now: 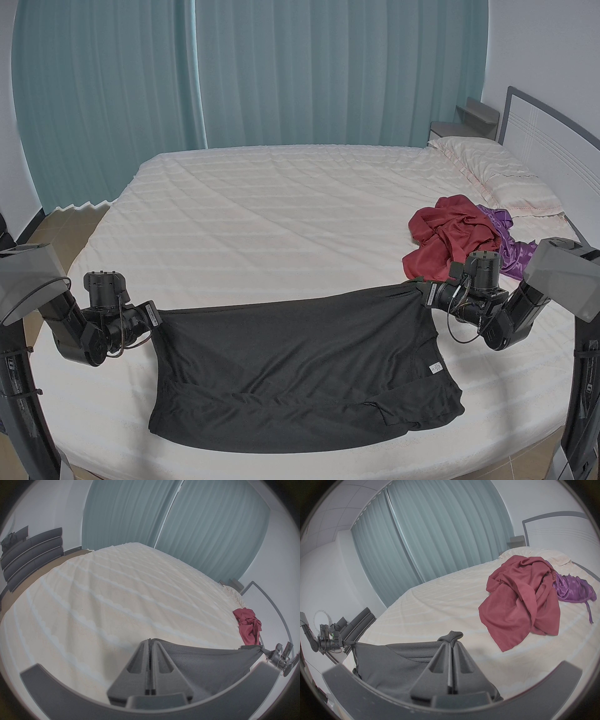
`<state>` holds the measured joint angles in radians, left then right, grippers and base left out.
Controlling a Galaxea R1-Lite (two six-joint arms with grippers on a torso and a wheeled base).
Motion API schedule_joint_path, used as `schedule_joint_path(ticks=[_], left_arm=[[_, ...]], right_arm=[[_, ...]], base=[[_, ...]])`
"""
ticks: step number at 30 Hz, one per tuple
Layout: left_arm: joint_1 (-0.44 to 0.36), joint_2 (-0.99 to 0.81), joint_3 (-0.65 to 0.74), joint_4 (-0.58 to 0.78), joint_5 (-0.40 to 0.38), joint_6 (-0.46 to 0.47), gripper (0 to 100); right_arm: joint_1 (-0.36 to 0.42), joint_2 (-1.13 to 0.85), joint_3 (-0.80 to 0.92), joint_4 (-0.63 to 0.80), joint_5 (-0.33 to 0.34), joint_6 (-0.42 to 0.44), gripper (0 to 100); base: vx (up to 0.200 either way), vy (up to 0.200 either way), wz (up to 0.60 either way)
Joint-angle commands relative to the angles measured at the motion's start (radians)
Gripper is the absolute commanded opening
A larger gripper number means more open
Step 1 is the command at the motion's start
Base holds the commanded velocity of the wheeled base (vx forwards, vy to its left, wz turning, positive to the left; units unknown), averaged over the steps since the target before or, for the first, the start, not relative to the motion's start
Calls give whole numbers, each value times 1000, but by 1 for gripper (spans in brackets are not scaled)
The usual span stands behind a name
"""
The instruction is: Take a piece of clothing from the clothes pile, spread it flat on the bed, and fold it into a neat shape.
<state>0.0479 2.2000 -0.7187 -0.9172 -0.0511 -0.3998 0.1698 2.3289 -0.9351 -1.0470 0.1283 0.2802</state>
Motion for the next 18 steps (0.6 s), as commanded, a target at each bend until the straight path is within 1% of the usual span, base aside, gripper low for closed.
schedule_joint_path(ticks=[1,6,11,18], left_arm=[[0,1,4,1,2,-1,0],[0,4,10,1,4,9,0],[0,-13,79,-3,0,75,0],[0,-19,159,-81,-1,93,0]], right_arm=[[0,10,10,4,-1,-1,0],[0,-2,33,5,1,-6,0],[0,-43,102,2,7,-7,0],[2,-95,203,-2,10,-10,0]], base=[[0,0,0],[0,0,0],[0,0,0],[0,0,0]])
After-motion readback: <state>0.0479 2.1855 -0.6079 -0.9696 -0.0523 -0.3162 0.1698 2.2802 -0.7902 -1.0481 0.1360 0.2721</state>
